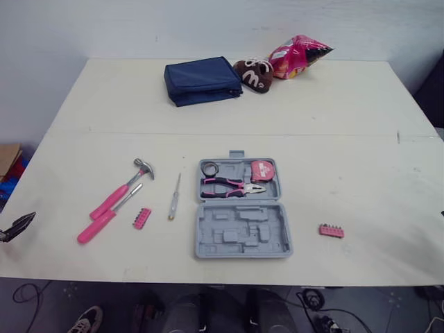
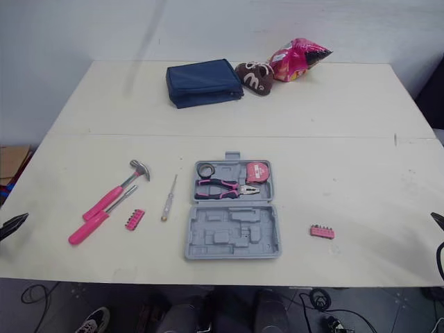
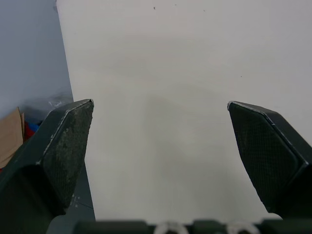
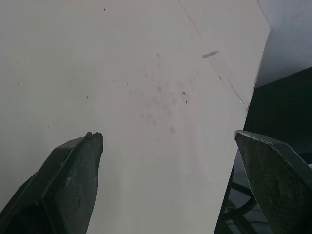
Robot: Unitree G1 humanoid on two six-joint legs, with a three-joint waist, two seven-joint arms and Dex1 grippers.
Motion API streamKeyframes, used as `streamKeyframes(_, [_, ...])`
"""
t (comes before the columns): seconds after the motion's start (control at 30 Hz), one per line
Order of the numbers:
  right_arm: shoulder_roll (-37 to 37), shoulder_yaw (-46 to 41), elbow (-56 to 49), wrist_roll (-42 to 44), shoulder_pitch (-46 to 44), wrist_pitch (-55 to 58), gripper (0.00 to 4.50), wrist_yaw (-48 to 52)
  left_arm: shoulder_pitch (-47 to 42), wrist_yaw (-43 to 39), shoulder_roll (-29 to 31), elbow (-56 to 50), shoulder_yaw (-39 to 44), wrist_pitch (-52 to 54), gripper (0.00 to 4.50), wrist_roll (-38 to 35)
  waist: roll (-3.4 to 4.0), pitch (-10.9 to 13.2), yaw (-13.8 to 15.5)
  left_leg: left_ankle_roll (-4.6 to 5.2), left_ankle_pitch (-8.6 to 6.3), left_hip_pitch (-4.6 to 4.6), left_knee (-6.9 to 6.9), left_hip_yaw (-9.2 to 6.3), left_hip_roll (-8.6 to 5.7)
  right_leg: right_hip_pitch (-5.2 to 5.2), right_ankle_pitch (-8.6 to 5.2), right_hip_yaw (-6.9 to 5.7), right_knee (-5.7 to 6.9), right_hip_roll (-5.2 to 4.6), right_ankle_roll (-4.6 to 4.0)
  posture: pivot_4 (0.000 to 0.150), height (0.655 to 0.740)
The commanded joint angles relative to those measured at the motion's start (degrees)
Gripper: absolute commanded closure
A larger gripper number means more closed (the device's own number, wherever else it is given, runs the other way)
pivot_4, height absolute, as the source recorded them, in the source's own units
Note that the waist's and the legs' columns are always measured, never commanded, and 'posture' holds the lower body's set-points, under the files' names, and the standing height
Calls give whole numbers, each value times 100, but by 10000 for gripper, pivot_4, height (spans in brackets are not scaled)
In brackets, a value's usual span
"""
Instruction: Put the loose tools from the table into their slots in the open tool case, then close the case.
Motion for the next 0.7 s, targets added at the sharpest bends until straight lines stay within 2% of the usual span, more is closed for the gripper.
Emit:
streamKeyframes(0.03, [-7,-64,-31,83,-43,41,0,76,64,-270,55,-219,207,156,297,-333,0,0,1,0,0,0,0,0,0,0,0,0,0,0,0,1500,7400])
streamKeyframes(0.2, [297,-61,-480,479,-223,537,0,786,92,-763,-60,-728,430,769,297,-876,-1,-1,-3,-1,-1,-1,5,-1,9,4,4,2,-2,3,-6,1500,7400])
streamKeyframes(0.3, [515,-39,-1188,776,-329,1148,0,1141,387,-832,-239,-1534,409,940,297,-972,2,0,-17,-1,-1,0,6,1,10,3,4,6,2,4,-6,1500,7400])
streamKeyframes(0.53, [1004,114,-3096,1225,-308,2082,0,1447,1012,-455,-819,-3656,468,1735,297,-1242,3,0,21,-5,-3,-7,15,-8,21,8,8,19,-6,9,-14,1500,7400])
streamKeyframes(0.7, [1328,157,-4087,1665,-346,2546,0,1695,1316,82,-1035,-5305,464,3207,297,-1679,2,0,41,-5,-3,-13,22,-10,21,9,9,18,-9,14,-14,1500,7400])
